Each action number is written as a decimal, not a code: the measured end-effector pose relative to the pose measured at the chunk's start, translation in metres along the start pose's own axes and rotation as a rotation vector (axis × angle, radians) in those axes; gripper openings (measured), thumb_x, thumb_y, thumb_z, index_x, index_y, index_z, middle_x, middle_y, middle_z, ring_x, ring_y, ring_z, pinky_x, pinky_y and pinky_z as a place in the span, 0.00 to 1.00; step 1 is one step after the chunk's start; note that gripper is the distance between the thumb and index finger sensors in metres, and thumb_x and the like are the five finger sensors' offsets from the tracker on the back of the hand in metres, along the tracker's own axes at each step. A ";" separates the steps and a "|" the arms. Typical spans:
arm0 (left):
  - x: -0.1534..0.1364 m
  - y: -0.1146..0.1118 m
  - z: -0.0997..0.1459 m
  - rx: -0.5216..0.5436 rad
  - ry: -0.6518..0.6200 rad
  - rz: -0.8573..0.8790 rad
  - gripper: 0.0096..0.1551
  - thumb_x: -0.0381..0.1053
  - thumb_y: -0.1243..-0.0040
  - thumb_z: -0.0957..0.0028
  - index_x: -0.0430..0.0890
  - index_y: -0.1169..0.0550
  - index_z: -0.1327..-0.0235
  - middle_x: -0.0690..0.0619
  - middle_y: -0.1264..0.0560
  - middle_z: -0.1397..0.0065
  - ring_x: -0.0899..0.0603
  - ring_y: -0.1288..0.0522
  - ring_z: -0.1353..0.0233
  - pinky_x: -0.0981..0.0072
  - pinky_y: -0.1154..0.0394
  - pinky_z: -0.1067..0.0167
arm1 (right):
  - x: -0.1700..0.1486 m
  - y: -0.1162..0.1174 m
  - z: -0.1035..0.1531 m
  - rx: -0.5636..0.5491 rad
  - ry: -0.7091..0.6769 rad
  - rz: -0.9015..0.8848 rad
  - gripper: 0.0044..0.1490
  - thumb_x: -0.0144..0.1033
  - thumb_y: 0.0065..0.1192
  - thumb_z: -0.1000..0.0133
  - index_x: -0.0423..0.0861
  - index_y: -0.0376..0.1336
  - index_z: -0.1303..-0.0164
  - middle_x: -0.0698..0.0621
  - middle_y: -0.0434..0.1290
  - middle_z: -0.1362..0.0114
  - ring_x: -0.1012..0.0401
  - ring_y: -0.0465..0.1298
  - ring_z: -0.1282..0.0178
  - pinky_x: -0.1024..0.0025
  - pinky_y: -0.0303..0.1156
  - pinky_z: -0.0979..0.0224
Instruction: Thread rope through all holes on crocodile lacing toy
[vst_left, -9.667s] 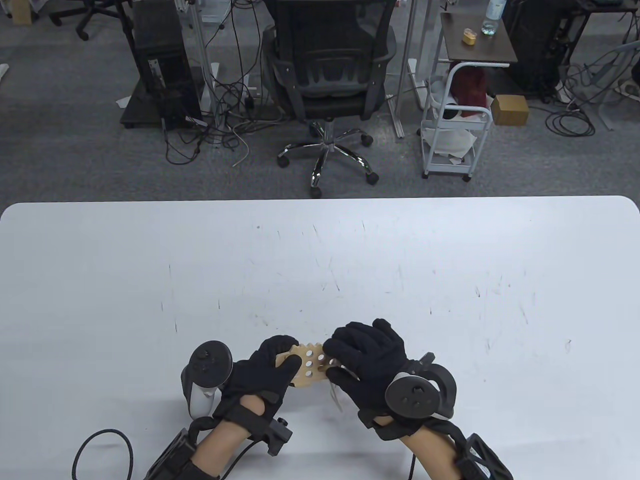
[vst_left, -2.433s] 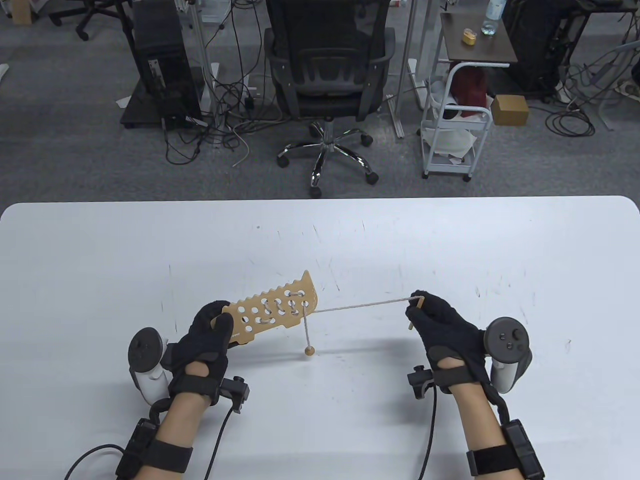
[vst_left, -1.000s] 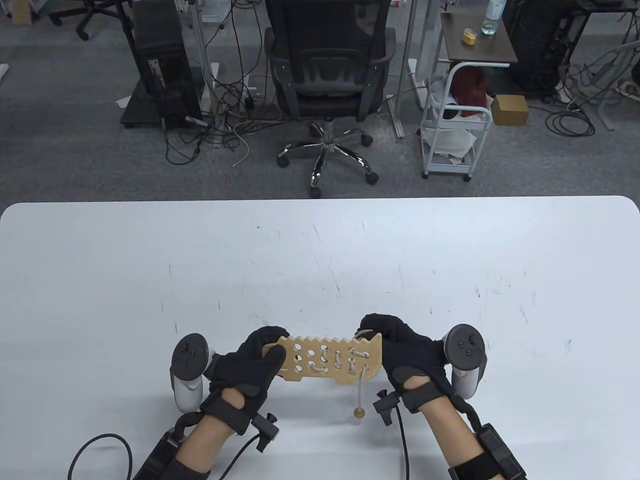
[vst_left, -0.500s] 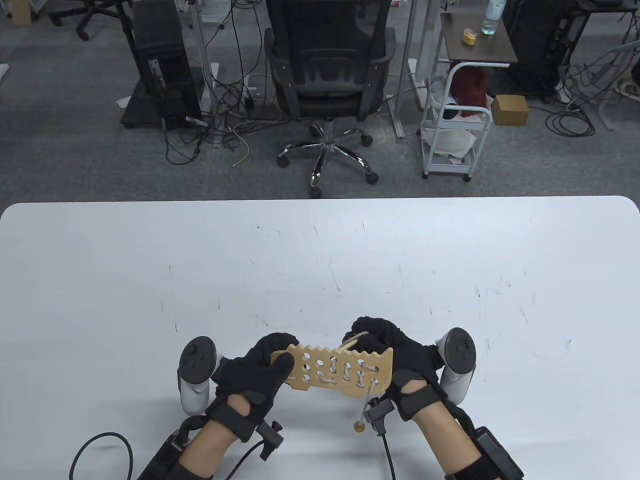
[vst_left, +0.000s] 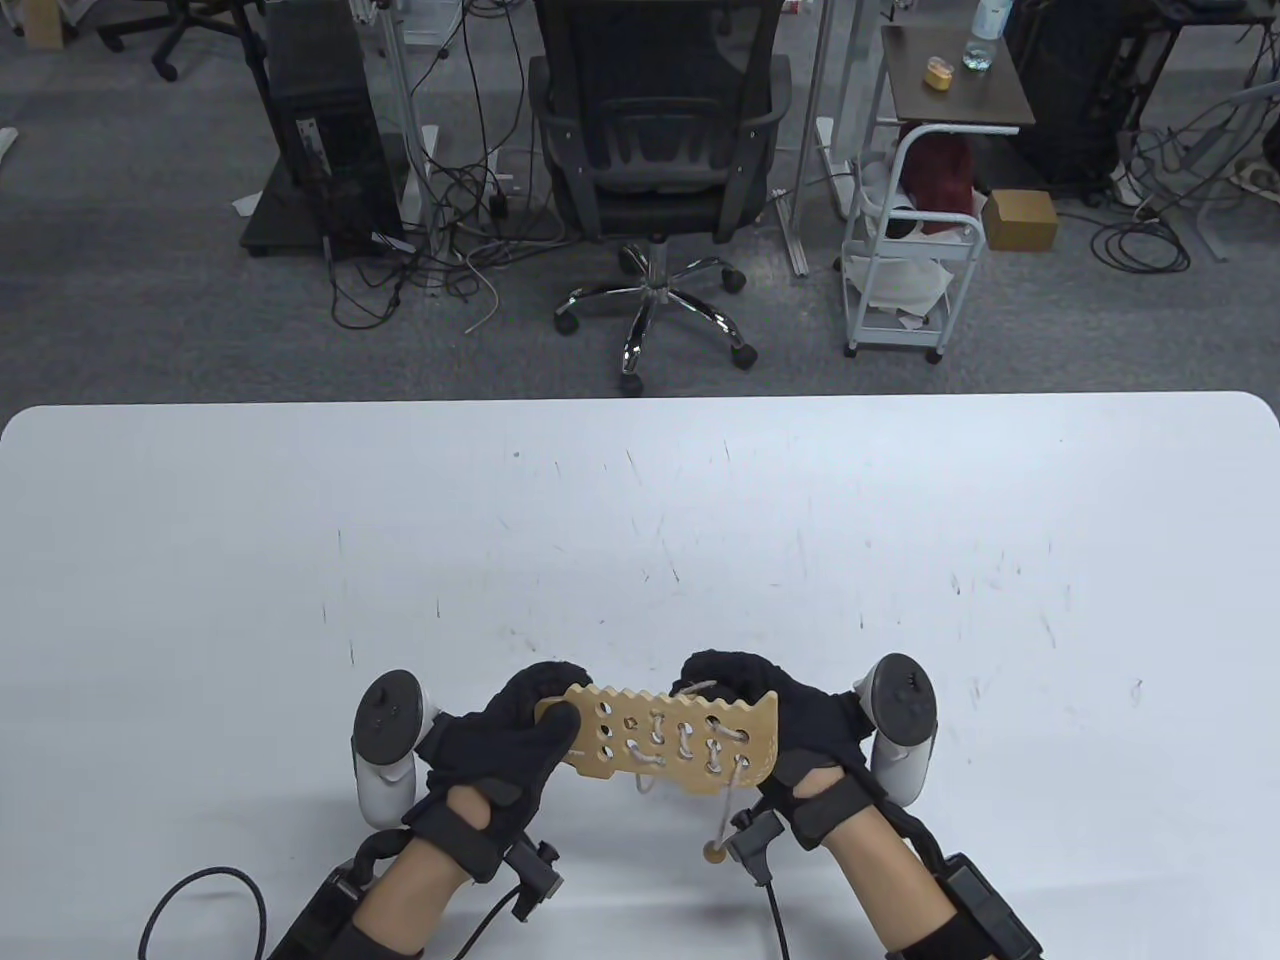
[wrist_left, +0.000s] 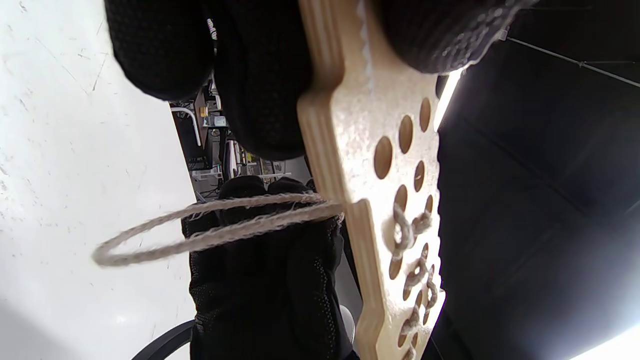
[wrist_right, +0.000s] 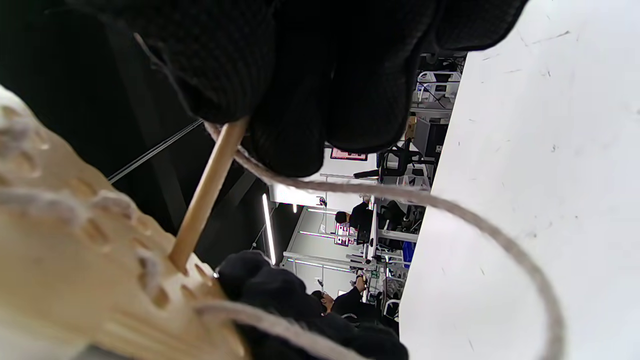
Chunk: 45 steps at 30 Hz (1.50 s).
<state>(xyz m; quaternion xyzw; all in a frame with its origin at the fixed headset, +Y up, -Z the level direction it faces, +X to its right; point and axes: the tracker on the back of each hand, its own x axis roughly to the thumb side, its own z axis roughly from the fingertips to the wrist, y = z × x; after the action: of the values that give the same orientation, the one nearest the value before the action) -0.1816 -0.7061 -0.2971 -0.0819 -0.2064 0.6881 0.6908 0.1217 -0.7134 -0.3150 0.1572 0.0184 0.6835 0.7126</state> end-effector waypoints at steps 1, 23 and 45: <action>0.000 0.000 0.000 0.000 0.000 0.003 0.30 0.60 0.39 0.54 0.53 0.28 0.38 0.57 0.20 0.43 0.49 0.14 0.53 0.52 0.22 0.43 | 0.001 0.000 0.000 -0.006 -0.006 0.016 0.23 0.34 0.71 0.50 0.53 0.74 0.44 0.51 0.84 0.43 0.48 0.79 0.38 0.37 0.60 0.29; -0.003 0.000 -0.002 -0.011 0.048 0.070 0.30 0.60 0.40 0.55 0.53 0.28 0.38 0.57 0.20 0.43 0.49 0.14 0.53 0.52 0.21 0.43 | 0.012 0.013 0.006 0.008 -0.107 0.166 0.24 0.31 0.75 0.52 0.51 0.75 0.43 0.48 0.81 0.39 0.46 0.76 0.36 0.35 0.59 0.29; -0.013 -0.006 -0.002 -0.011 0.096 0.080 0.30 0.60 0.40 0.55 0.54 0.28 0.38 0.57 0.20 0.44 0.49 0.14 0.52 0.52 0.21 0.43 | 0.011 0.033 0.010 0.129 -0.094 -0.049 0.29 0.25 0.70 0.50 0.46 0.71 0.36 0.45 0.79 0.33 0.45 0.74 0.33 0.34 0.57 0.28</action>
<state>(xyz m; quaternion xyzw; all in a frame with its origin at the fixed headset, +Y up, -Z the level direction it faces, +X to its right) -0.1748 -0.7189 -0.2992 -0.1269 -0.1736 0.7094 0.6712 0.0925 -0.7043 -0.2956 0.2342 0.0327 0.6551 0.7176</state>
